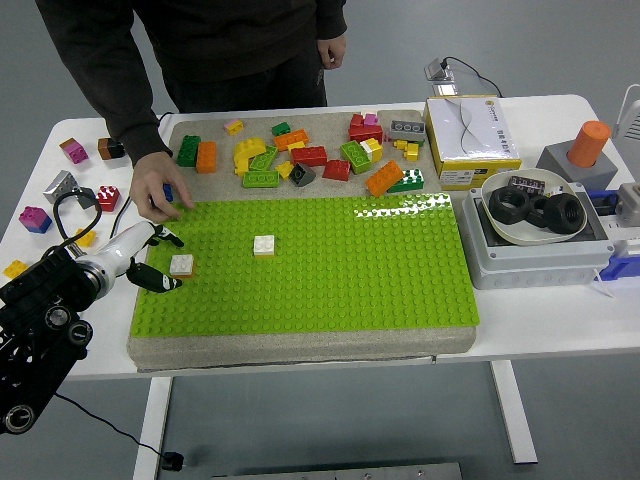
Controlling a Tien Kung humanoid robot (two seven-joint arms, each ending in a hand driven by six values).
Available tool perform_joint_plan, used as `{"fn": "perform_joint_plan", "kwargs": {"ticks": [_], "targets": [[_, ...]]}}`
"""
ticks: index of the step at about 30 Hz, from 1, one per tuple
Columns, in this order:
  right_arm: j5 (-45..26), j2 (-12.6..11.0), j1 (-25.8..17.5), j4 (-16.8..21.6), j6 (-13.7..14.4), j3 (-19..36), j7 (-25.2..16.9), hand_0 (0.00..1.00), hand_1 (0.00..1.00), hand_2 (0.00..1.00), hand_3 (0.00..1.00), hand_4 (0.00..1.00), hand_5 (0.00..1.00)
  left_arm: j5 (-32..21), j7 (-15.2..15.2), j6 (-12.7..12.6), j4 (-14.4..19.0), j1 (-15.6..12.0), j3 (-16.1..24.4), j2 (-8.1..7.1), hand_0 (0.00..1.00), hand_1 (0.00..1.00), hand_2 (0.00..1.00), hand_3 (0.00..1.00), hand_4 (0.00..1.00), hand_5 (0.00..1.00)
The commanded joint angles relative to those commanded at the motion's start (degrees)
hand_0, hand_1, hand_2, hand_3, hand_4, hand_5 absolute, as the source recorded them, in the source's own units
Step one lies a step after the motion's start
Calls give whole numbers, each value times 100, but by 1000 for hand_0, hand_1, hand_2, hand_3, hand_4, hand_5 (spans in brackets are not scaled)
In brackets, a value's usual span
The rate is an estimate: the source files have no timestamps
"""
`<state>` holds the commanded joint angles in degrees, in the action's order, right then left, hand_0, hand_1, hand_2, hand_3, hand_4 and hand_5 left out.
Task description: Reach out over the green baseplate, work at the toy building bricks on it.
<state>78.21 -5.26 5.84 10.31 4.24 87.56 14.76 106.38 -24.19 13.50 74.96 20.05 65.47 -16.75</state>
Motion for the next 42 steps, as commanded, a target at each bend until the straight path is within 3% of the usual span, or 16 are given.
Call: {"fn": "perform_joint_plan", "kwargs": {"ticks": [10,25,42], "targets": [[19,15,-11,0,3,31,-1,571,583,625,637,615,805,49,110,-112,-315,81,37,72,994,905,895,682,841,2],[15,31,-38,0,30,144,-72,561,581,623,638,622,797,-5,24,-24,-325,106,24,109,998,911,890,641,809,2],[87,30,-13,0,45,183,-100,557,580,622,638,624,794,-60,40,-35,-509,200,-23,265,998,912,888,622,796,2]]}}
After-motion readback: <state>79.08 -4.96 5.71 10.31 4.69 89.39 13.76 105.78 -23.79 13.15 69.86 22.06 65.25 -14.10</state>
